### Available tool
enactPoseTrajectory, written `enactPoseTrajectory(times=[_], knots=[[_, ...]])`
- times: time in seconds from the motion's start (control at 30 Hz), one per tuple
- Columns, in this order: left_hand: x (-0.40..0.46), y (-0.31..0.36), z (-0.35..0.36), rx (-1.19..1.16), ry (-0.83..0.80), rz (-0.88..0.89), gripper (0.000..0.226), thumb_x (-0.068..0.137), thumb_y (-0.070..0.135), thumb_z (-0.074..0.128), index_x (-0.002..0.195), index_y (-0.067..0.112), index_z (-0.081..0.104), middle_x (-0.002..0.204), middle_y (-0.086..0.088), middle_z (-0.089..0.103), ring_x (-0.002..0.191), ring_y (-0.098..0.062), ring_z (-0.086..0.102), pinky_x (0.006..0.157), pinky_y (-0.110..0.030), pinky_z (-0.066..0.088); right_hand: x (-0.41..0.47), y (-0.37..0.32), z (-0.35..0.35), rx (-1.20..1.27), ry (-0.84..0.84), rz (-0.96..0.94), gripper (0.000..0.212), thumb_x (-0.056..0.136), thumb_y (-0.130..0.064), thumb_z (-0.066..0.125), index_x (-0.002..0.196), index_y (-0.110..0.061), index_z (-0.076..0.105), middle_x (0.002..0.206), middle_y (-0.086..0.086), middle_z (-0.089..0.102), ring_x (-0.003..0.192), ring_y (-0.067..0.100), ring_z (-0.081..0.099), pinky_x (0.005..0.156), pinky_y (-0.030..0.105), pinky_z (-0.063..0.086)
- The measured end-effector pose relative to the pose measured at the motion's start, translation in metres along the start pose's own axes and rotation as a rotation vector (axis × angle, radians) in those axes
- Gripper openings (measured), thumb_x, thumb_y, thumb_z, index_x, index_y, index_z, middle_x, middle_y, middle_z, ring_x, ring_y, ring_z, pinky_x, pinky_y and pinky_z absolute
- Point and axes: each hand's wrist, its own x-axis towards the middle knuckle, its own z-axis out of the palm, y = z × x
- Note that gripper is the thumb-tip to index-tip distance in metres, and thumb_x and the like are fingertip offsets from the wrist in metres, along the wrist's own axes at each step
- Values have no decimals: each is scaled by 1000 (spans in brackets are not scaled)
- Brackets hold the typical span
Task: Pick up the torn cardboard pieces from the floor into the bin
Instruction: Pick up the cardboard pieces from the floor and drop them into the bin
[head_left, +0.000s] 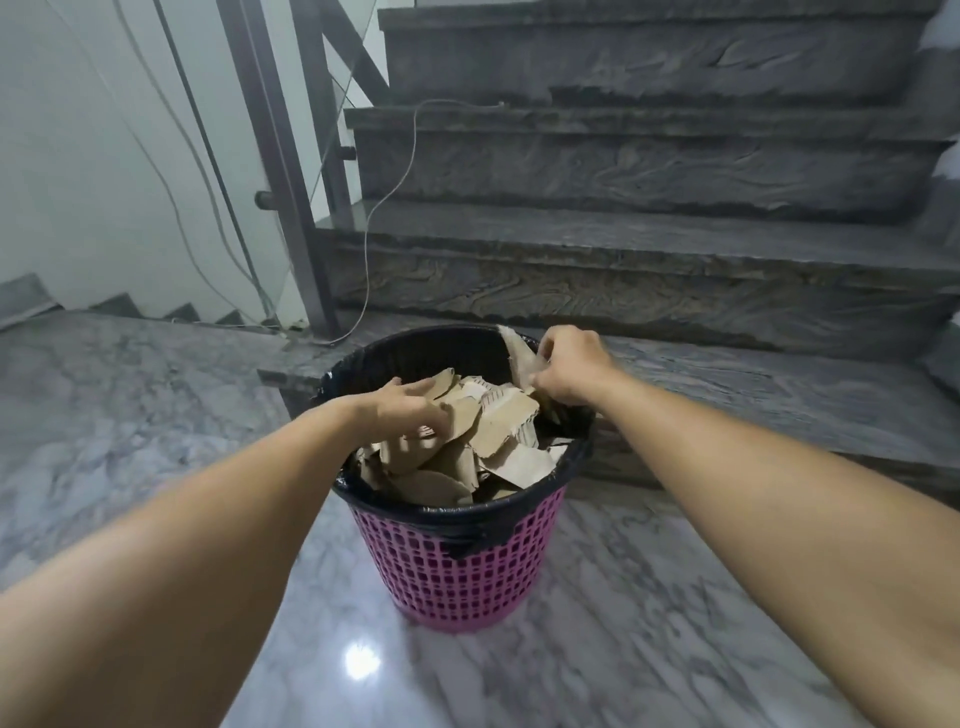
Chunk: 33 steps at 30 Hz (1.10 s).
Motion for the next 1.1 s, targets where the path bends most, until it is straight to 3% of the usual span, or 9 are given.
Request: enactPoseTrajectory(times=[0.13, 0.37, 0.47, 0.6, 0.7, 0.8, 0.87, 0.93, 1.1], knots=[[14, -9, 17, 256, -16, -50, 97, 75, 74, 57, 151, 47, 5, 162, -2, -17, 149, -36, -3, 118, -56, 12, -4, 0, 6, -276, 8, -106, 17, 93, -17, 58, 105, -9, 68, 106, 12, 65, 101, 33, 64, 71, 35, 46], [25, -26, 45, 521, -52, -102, 119, 67, 73, 66, 150, 44, -14, 163, -2, -9, 148, -38, 2, 115, -60, 18, -12, -4, 30, -456, -196, -156, 28, 89, 1, 52, 114, -3, 64, 116, 16, 64, 103, 31, 62, 79, 36, 50], [26, -24, 39, 384, -78, -105, 110, 67, 68, 69, 151, 44, 2, 161, -6, 12, 139, -37, 30, 110, -52, 35, -9, -13, 23, -493, -343, -135, 19, 85, -6, 60, 103, -6, 64, 96, 8, 64, 81, 22, 62, 66, 32, 51], [21, -10, 11, 162, -47, -65, 62, 81, 22, 62, 140, 26, 43, 130, -9, 49, 107, -23, 53, 96, -45, 50, 10, -25, 5, -369, -249, -157, 7, 82, -6, 58, 85, -10, 63, 92, 10, 65, 77, 23, 63, 66, 36, 56], [17, -6, 1, 138, -88, -59, 68, 82, 17, 64, 146, 19, 40, 147, -13, 37, 124, -30, 47, 104, -44, 44, 18, -34, 2, -100, -160, -219, 43, 90, -23, 53, 132, -16, 57, 132, 12, 59, 116, 31, 58, 97, 45, 50], [19, -11, 4, 278, -196, -82, 120, 66, 43, 84, 153, 41, 1, 163, -2, -11, 148, -36, 9, 111, -48, 32, 10, -38, 17, -262, -506, -291, 97, 79, -61, 67, 156, -32, 16, 165, 6, 10, 148, 34, 23, 116, 50, 28], [25, -15, 8, 532, -209, -81, 137, 53, 59, 86, 148, 49, -12, 162, -2, -15, 148, -39, 8, 111, -51, 32, 5, -30, 33, -408, -745, -183, 133, 61, -63, 82, 155, -38, -8, 164, 4, -17, 149, 39, 15, 115, 52, 31], [32, -22, 15, 624, -179, -68, 137, 54, 55, 87, 143, 54, -17, 162, -2, -14, 146, -40, 13, 109, -52, 36, 5, -18, 48, -475, -826, -113, 143, 57, -56, 88, 151, -40, -20, 162, 6, -24, 148, 42, 18, 111, 51, 39], [40, -27, 34, 742, -113, -41, 128, 71, 47, 80, 143, 48, -25, 160, -3, -23, 147, -41, 2, 112, -55, 31, 12, -6, 70, -674, -826, -145, 135, 71, -46, 83, 147, -37, -29, 164, 10, -16, 150, 40, -1, 118, 56, 23]])
